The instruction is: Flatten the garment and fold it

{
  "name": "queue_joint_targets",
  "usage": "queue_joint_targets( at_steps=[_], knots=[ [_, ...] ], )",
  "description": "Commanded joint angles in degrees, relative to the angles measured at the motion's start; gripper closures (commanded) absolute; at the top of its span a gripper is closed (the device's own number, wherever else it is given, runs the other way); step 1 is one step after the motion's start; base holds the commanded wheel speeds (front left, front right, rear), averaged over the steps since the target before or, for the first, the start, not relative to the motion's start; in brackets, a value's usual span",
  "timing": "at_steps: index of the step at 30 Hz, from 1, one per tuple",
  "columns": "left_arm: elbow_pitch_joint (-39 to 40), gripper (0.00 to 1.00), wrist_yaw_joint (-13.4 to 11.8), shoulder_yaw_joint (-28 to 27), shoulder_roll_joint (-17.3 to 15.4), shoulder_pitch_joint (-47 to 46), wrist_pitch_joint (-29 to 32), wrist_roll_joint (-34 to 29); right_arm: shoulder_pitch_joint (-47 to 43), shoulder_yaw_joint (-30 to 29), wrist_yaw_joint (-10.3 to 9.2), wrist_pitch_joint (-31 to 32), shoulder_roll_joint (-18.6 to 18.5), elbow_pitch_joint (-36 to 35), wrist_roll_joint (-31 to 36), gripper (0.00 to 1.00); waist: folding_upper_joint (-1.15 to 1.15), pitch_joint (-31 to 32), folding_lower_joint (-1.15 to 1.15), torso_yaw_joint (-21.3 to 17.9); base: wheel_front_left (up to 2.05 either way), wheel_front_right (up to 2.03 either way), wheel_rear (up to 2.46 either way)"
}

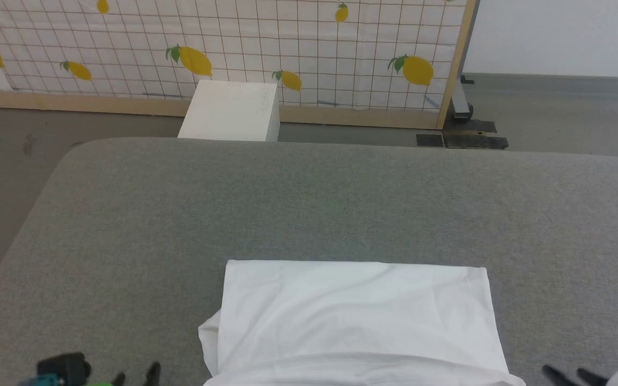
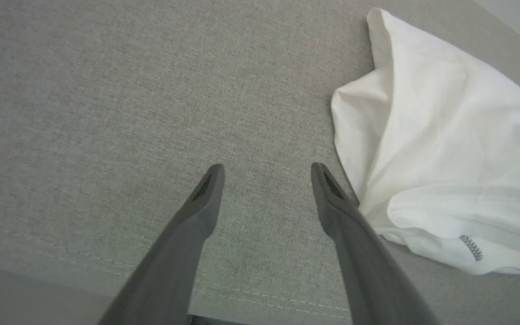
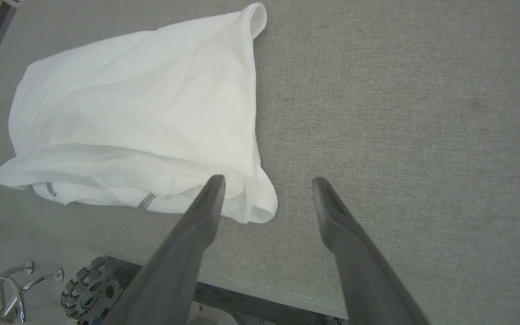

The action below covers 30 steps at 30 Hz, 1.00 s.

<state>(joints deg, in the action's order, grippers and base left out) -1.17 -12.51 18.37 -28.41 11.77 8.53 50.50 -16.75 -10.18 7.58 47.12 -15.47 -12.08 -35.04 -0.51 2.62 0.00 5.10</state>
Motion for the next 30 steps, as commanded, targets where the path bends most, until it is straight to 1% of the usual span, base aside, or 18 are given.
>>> queue_joint_targets(
  at_steps=[1, 3, 5, 7, 10, 11, 13, 16, 19, 23, 25, 30],
  knots=[
    [1.84, 0.00, -0.60, -1.12, -1.00, 0.09, -1.06, -0.26, 0.88, -1.71, -0.09, 0.87, -0.36, -1.28, -0.43, 0.00, 0.49, -0.16, 0.00, -0.03, 0.00, 0.00, 0.00],
    [4.65, 0.00, -1.20, -2.76, -1.34, -1.16, -3.94, -1.59, 2.90, -3.29, -0.09, 2.09, -0.70, -2.17, -0.59, 0.00, 0.49, -0.66, 0.00, -0.14, 0.00, 0.00, 0.00],
    [6.57, 0.00, -1.22, -3.76, -1.80, -2.77, -7.26, -3.77, 5.17, -3.97, -0.09, 3.08, -0.97, -1.82, -0.80, 0.00, 0.49, -1.33, 0.00, -0.17, 0.00, 0.00, 0.00],
    [7.77, 0.00, -0.59, -4.58, -1.79, -5.24, -12.05, -6.52, 8.04, -3.15, -0.09, 4.10, -2.32, -0.44, -0.67, 0.00, 0.49, -2.42, 0.00, -0.03, 0.00, 0.00, 0.00],
    [7.90, 0.00, 0.67, -5.09, -1.02, -8.78, -19.27, -10.30, 11.63, -0.11, -0.09, 5.20, -4.37, 2.43, -1.73, 0.00, 0.49, -4.34, 0.00, 0.31, 0.00, 0.00, 0.00],
    [7.72, 0.00, 1.12, -5.22, -0.29, -10.05, -21.04, -11.42, 12.64, 1.88, -0.09, 5.61, -5.79, 3.60, -1.97, 0.00, 0.49, -5.05, 0.00, 0.52, 0.00, 0.00, 0.00],
    [7.28, 0.00, 1.70, -5.39, 0.62, -12.12, -22.71, -14.35, 14.23, 5.10, -0.09, 5.81, -7.96, 5.82, -2.77, 0.00, 0.49, -6.35, 0.00, 0.92, 0.00, 0.00, 0.00],
    [7.20, 0.00, 2.22, -6.64, 2.98, -14.05, -23.42, -17.54, 16.37, 8.89, -0.09, 4.82, -10.16, 8.62, -4.51, 0.00, 0.49, -8.31, 0.00, 1.54, 0.00, 0.00, 0.00],
    [8.27, 0.00, 3.48, -8.84, 6.35, -14.92, -23.49, -20.85, 18.33, 12.39, -0.09, 3.10, -11.71, 11.45, -6.33, 0.00, 0.49, -10.17, 0.00, 2.08, 0.00, 0.00, 0.00],
    [8.92, 0.00, 5.48, -11.33, 10.09, -14.28, -23.51, -24.30, 20.31, 16.38, -0.09, 0.39, -12.79, 14.65, -8.47, 0.00, 0.49, -11.86, 0.00, 2.63, 0.00, 0.00, 0.00],
    [8.61, 0.00, 6.69, -12.71, 11.32, -14.03, -23.51, -25.36, 20.99, 18.18, -0.09, -0.69, -13.14, 16.14, -9.54, 0.00, 0.49, -12.45, 0.00, 2.86, 0.00, 0.00, 0.00],
    [7.99, 0.00, 8.67, -15.10, 14.41, -13.21, -23.52, -27.99, 22.08, 22.72, -0.09, -3.53, -13.35, 19.00, -11.42, 0.00, 0.49, -12.93, 0.00, 3.22, 0.00, 0.00, 0.00]
  ],
)
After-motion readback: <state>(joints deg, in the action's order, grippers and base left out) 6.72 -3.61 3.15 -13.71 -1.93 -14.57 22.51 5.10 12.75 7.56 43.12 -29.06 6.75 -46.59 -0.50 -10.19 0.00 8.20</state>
